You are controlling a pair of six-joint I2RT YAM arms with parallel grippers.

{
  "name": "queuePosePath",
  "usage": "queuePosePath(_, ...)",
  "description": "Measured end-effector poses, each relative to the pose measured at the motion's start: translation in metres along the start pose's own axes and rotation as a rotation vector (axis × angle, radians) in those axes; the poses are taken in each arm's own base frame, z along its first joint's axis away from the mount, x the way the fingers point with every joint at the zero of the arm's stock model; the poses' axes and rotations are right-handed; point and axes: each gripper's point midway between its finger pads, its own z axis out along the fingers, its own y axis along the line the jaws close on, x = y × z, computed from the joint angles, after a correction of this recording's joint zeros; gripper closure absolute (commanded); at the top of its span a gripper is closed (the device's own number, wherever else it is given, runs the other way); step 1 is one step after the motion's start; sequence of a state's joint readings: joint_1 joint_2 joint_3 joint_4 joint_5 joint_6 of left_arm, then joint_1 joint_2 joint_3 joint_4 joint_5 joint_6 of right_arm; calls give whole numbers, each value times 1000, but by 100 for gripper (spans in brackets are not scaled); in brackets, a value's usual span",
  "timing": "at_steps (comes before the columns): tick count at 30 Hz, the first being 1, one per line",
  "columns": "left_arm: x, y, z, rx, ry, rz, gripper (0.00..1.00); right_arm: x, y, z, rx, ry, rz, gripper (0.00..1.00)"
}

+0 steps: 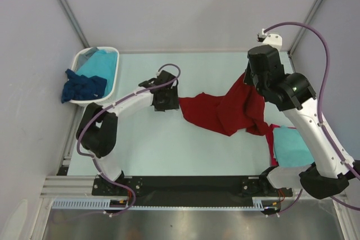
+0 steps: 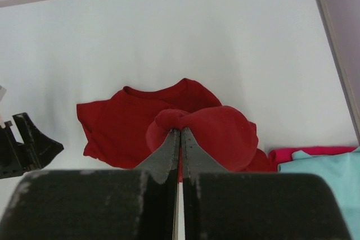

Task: Fold and stack the t-shirts
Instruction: Flatten out the tshirt

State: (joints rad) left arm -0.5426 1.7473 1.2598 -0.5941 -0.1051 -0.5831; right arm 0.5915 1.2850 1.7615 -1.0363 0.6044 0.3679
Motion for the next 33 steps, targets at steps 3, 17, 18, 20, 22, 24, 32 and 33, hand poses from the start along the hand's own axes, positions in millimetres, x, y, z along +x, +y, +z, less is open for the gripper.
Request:
queuePosePath(3, 3, -31, -4, 54, -1, 52, 34, 8, 3, 4, -7, 21, -6, 100)
queuePosePath(17, 29, -75, 34, 85, 95, 155, 49, 25, 10, 14, -20, 64, -14, 100)
queuePosePath(18, 29, -75, 33, 83, 96, 155, 49, 26, 10, 15, -19, 66, -16, 100)
queuePosePath(20, 28, -75, 33, 85, 93, 155, 50, 27, 10, 16, -18, 69, -17, 100)
queuePosePath(22, 28, -76, 33, 85, 93, 156, 54, 29, 10, 16, -16, 73, -20, 100)
queuePosePath(24, 28, -76, 35, 84, 96, 157, 59, 30, 9, 17, -15, 76, -22, 100)
queuePosePath(32, 36, -71, 46, 65, 124, 172, 100, 37, 8, 19, -8, 90, -33, 100)
queuePosePath(33, 37, -71, 46, 64, 125, 175, 100, 37, 8, 19, -8, 91, -33, 100)
